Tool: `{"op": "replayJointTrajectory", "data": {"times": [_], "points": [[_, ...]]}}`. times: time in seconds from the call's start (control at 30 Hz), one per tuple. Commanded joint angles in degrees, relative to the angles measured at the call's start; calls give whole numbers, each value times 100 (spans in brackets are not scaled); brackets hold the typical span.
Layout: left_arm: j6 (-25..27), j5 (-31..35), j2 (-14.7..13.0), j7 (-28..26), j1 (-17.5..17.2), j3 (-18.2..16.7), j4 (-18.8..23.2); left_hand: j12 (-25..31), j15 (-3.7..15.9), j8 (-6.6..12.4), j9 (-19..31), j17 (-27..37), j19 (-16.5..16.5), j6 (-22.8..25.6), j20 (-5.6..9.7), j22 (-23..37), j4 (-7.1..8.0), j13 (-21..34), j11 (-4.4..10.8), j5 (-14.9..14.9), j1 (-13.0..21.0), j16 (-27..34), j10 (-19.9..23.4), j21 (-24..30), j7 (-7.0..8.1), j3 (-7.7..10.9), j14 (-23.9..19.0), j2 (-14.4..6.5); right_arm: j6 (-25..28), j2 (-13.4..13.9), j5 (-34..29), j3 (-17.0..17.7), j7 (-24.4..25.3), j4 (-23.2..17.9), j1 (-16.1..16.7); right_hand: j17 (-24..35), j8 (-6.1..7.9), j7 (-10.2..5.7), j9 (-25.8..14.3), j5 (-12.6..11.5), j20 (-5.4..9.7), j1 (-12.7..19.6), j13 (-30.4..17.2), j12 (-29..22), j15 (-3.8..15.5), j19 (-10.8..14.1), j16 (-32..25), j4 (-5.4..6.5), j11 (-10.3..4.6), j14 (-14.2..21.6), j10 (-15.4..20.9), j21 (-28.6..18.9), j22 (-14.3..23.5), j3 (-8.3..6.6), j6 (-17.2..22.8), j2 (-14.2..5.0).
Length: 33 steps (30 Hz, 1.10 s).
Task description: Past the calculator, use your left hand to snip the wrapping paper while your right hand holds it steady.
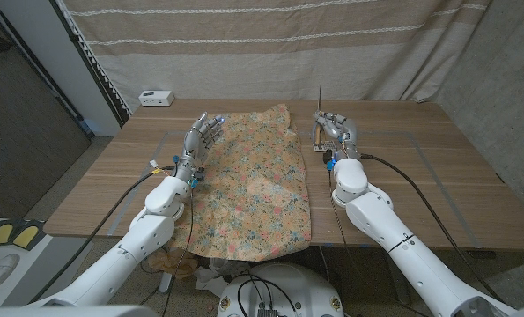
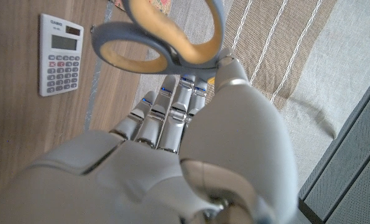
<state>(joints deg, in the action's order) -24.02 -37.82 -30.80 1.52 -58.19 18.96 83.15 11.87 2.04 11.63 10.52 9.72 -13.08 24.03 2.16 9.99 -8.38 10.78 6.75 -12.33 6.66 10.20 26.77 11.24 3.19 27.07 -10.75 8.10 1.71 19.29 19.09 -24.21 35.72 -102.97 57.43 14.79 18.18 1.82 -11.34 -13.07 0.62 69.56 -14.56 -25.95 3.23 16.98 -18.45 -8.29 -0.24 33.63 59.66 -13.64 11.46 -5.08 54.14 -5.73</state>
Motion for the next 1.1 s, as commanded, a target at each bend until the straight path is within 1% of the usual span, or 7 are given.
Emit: {"op": "replayJointTrajectory", "data": {"times": [0.03,0.17,0.47,0.67,0.7,0.8,1.1], "points": [[-61,-29,10,64,22,-16,-45,28,583,-25,18,27,-15,-53,290,20,7,32,20,-23,26,34,51,3,10,-3,-37,-34,-555,-13,239,-12,-309,306,-62,6,36,-633,-26,3,19,307,-45,6,949,-63,18,27,-869,-64,794,47,-5,-68,575,-321],[-64,-50,26,93,33,-7,-64,20,571,-21,18,27,-16,-39,298,20,7,32,-11,-24,28,35,36,4,27,-5,-37,-35,-621,-5,350,-10,-421,344,-78,6,30,-641,-26,4,29,313,-36,14,964,-64,28,27,-874,-96,799,46,-7,-78,568,-326],[-93,-33,-4,92,-11,-18,2,21,577,-19,19,27,-15,-30,296,20,6,33,-7,-25,32,37,46,3,31,-10,-43,-37,-830,-16,491,-5,-557,383,-69,8,26,-668,-27,4,48,317,-34,26,976,-68,44,32,-901,-143,795,46,-9,-92,570,-337],[-75,-50,-88,75,-100,-68,159,24,574,-4,20,27,-12,12,294,20,5,33,-1,-25,35,34,56,2,42,-12,-38,-38,-978,-57,649,7,-666,427,-35,8,24,-681,-26,3,48,325,-33,28,985,-74,48,31,-914,-155,801,47,-9,-103,571,-344],[-52,-56,-107,70,-111,-75,195,23,571,-2,21,27,-11,18,299,20,4,33,32,-25,38,34,57,1,46,-12,-36,-39,-1005,-67,671,12,-673,432,-26,8,23,-681,-26,2,47,326,-33,27,986,-77,48,31,-920,-156,803,48,-9,-104,570,-345],[26,-101,-178,70,-146,-107,376,19,574,3,21,26,-11,35,291,20,2,34,27,-25,42,34,48,1,42,-12,-37,-41,-1099,-83,764,30,-742,442,5,9,22,-684,-25,2,41,328,-35,32,987,-76,49,32,-922,-160,795,47,-9,-109,571,-347],[75,18,-284,69,-84,-107,569,27,577,16,24,23,-7,77,320,18,-22,34,12,-29,120,34,77,-1,42,27,-41,-89,-1222,-96,972,64,-869,456,54,9,18,-724,-24,2,25,320,-29,38,985,-99,60,40,-952,-188,807,52,-8,-115,574,-341]]}}
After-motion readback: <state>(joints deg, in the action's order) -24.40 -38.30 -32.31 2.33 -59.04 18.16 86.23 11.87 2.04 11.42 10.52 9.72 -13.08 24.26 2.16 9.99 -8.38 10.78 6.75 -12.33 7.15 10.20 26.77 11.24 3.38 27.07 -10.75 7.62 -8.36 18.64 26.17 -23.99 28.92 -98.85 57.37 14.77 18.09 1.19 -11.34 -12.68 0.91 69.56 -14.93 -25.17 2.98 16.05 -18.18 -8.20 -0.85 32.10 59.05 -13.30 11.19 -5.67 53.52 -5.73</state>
